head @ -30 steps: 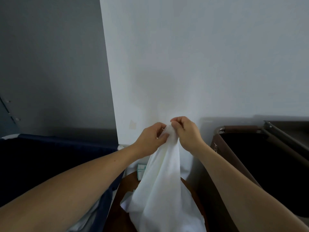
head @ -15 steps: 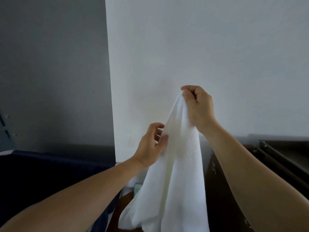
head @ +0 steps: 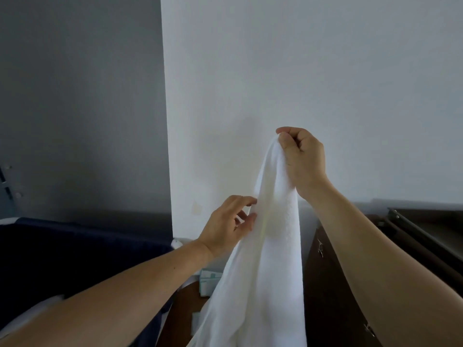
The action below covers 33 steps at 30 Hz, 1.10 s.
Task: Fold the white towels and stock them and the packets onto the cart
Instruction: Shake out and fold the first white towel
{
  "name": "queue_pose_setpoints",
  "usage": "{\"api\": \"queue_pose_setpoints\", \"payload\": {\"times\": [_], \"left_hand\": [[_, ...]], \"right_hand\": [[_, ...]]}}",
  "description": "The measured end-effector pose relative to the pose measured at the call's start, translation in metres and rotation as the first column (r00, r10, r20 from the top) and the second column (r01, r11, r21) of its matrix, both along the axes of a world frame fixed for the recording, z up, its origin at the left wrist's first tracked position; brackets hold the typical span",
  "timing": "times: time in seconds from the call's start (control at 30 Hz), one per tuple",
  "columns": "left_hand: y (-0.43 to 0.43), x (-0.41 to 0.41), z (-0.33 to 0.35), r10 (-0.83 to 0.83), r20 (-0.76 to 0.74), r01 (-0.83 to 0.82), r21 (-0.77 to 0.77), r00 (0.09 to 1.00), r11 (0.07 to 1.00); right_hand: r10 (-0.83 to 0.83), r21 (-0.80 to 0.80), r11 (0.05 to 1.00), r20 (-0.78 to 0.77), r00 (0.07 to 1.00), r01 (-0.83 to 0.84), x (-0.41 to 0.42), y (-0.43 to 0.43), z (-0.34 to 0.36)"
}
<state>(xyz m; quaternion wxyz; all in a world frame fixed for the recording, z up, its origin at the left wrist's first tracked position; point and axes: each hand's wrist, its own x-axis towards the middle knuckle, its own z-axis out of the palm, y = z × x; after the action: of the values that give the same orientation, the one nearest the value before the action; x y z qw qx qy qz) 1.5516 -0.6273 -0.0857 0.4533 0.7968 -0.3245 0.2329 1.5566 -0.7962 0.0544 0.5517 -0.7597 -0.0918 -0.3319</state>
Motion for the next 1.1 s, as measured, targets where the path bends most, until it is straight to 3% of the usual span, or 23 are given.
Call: {"api": "queue_pose_setpoints", "payload": {"times": [0.17, 0.4, 0.53, 0.6, 0.77, 0.9, 1.1], "left_hand": [[-0.004, 0.004, 0.008, 0.09, 0.226, -0.114, 0.095, 0.97, 0.989], [-0.007, 0.005, 0.014, 0.165, 0.09, -0.166, -0.005, 0.982, 0.986], [-0.007, 0.01, 0.011, 0.195, 0.236, -0.212, 0.048, 0.952, 0.976], [-0.006, 0.012, 0.008, 0.178, 0.236, -0.2, 0.071, 0.955, 0.977], [0.005, 0.016, -0.006, 0.188, 0.171, -0.224, 0.218, 0.967, 0.95], [0.017, 0.019, -0.025, 0.245, -0.036, -0.204, 0.445, 0.969, 0.872], [0.029, 0.015, -0.054, 0.248, -0.189, -0.144, 0.44, 0.95, 0.887]], "right_hand": [[0.005, -0.017, 1.0, -0.011, 1.0, -0.005, -0.001, 0.004, -0.004], [0.031, -0.003, 1.0, -0.019, 0.999, -0.031, -0.001, 0.006, -0.008], [0.036, -0.001, 0.999, -0.025, 0.999, -0.036, 0.0, 0.005, -0.01], [0.036, 0.001, 0.999, -0.026, 0.999, -0.036, 0.001, 0.004, -0.012], [0.036, 0.011, 0.999, -0.035, 0.999, -0.035, 0.003, 0.001, -0.015], [0.02, 0.018, 1.0, -0.027, 0.999, -0.019, 0.005, -0.002, -0.015], [-0.005, 0.016, 1.0, -0.018, 1.0, 0.005, 0.009, -0.007, -0.018]]}}
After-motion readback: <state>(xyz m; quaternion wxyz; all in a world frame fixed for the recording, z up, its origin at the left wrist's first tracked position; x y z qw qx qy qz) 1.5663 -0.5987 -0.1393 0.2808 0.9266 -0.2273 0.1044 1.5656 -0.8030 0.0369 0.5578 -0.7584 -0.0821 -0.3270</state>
